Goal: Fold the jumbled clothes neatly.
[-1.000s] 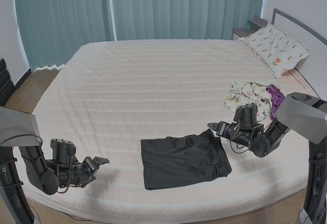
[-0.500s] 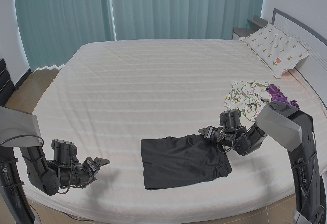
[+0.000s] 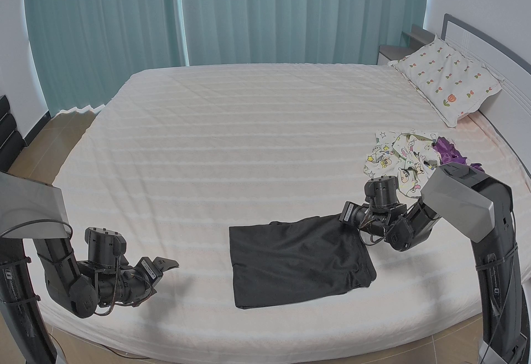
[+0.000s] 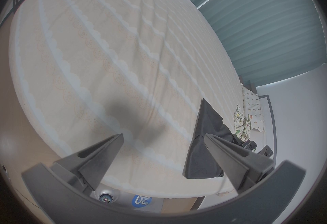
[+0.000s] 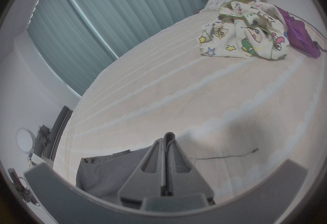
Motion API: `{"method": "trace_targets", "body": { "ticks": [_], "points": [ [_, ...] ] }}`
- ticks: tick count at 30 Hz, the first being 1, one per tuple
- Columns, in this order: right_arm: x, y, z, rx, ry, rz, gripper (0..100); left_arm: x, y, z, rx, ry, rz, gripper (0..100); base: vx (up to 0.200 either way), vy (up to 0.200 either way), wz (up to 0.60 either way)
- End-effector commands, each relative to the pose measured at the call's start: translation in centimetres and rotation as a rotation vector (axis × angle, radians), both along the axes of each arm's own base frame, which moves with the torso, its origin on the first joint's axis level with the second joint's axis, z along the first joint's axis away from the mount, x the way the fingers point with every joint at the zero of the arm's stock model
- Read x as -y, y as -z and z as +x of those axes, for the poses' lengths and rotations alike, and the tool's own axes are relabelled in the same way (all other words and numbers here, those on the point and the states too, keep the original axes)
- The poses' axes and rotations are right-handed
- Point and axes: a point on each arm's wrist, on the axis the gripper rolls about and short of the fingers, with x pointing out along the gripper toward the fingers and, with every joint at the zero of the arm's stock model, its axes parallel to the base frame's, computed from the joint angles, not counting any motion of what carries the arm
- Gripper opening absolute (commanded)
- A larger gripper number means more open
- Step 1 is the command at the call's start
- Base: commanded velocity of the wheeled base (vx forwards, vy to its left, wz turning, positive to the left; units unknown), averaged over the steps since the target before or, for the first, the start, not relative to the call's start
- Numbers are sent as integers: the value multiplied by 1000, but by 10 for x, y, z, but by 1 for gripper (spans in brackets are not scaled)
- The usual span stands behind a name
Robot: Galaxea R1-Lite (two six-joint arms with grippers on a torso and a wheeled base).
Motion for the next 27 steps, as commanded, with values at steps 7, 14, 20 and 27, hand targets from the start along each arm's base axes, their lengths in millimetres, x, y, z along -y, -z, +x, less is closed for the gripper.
{"method": "trace_targets", "body": {
  "ticks": [7,14,20,27],
  "points": [
    [13,3,-2,-4,89,110,0,1,0,0,-1,2,1,100,0,0,0],
    [17,3,-4,-11,95,147,100,1,0,0,-1,2,1,100,0,0,0],
    [39,-30,-12,15,131,163,100,1,1,0,-1,3,1,100,0,0,0],
    [56,-25,-82,-177,-18,178,100,1,0,0,-1,5,0,100,0,0,0]
  ]
}}
